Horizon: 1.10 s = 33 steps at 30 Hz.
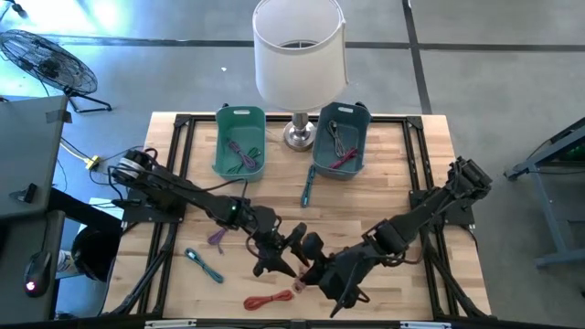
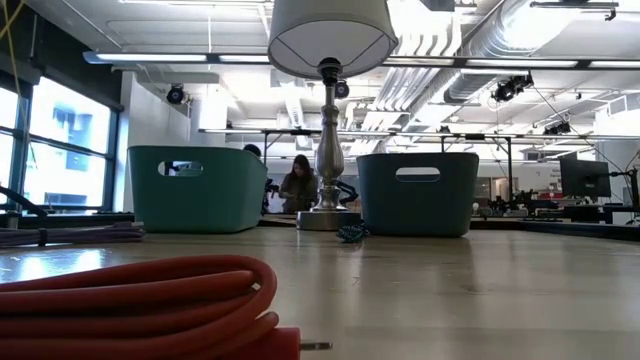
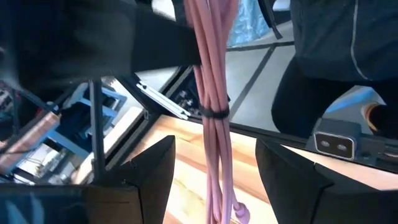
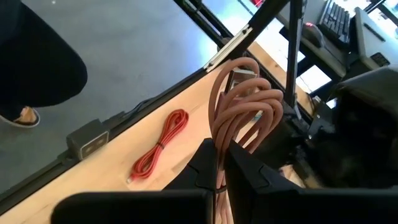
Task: Pick & Place USB Port
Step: Put the pink charger cable into the green bin
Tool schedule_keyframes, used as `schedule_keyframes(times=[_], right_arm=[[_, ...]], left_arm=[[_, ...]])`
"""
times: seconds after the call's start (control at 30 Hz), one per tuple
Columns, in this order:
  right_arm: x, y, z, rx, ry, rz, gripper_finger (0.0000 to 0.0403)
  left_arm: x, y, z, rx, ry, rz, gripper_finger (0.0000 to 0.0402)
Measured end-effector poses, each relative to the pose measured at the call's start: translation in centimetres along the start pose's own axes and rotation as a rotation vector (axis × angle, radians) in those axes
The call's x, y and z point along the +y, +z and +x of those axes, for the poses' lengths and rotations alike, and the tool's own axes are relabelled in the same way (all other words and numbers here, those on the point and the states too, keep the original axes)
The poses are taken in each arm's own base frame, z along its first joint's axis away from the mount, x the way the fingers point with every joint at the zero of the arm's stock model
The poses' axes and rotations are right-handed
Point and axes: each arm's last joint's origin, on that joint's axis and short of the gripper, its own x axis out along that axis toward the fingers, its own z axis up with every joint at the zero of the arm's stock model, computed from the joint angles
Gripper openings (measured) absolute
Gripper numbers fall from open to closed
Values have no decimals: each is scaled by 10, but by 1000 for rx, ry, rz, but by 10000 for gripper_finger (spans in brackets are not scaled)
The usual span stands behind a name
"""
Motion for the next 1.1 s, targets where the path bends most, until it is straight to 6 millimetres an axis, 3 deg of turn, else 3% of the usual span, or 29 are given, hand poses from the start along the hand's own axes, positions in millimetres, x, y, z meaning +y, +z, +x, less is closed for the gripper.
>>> schedule_keyframes(times=[0.87,0.97,1.1], right_arm=[[-12,-4,2,3,-29,-14,5],[-12,-4,2,4,-33,-14,5],[-12,-5,2,16,-35,-16,5]], left_arm=[[1,-2,0,47,57,-15,214],[2,-3,0,80,86,-17,182],[1,-5,0,114,89,8,89]])
